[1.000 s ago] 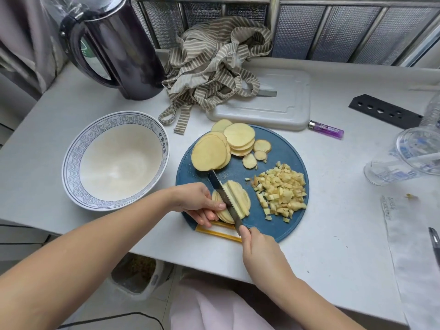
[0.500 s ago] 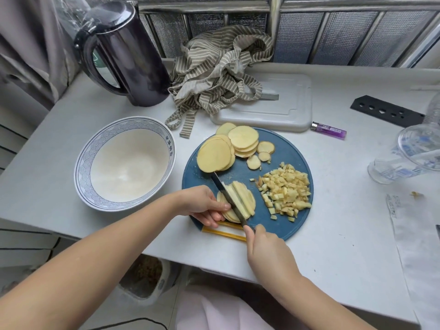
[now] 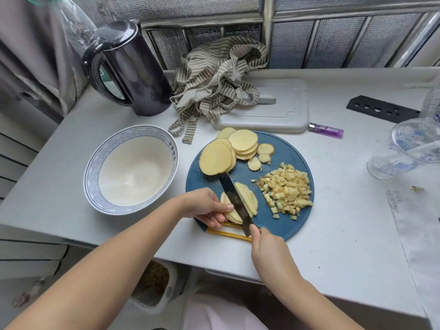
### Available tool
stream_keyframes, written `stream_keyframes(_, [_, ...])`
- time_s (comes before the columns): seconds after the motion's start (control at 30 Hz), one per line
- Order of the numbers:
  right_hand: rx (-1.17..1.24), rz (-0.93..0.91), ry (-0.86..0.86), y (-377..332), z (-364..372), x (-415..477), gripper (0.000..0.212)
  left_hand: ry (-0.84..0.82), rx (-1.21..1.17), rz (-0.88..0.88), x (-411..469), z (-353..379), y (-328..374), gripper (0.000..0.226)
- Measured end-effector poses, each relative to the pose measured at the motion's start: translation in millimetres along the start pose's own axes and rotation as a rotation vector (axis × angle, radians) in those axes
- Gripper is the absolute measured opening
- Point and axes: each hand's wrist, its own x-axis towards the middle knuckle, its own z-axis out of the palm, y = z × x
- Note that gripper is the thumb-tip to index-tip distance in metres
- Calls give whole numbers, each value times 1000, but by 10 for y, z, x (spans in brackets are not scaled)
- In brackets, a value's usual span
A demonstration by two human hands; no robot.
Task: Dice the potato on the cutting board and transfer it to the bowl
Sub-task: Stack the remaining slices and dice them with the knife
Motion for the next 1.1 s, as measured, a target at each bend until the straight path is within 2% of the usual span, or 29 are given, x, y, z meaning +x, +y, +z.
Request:
stream_keyframes(0.13, [-278, -63, 52, -59, -25, -31, 46, 17, 0, 17, 7, 24, -19, 30])
stream_keyframes(0.23, [-430, -112, 30, -93, -31, -50, 45, 9, -5, 27, 10, 25, -40, 29])
stream_keyframes(0.6, [-481, -169, -19, -187, -21, 2, 43, 13, -32, 64, -9, 24, -118, 25])
stream_keyframes(0.7, [-427, -168, -4, -115, -78, 14, 45, 8, -76, 48, -6, 37, -120, 26])
stream_keyframes(0.9, [13, -112, -120, 128, -234, 84, 45, -24, -127, 30, -3, 20, -126, 28])
stream_keyframes(1.1, [63, -116, -150, 140, -366, -9, 45, -102, -151, -21, -6, -47, -93, 26])
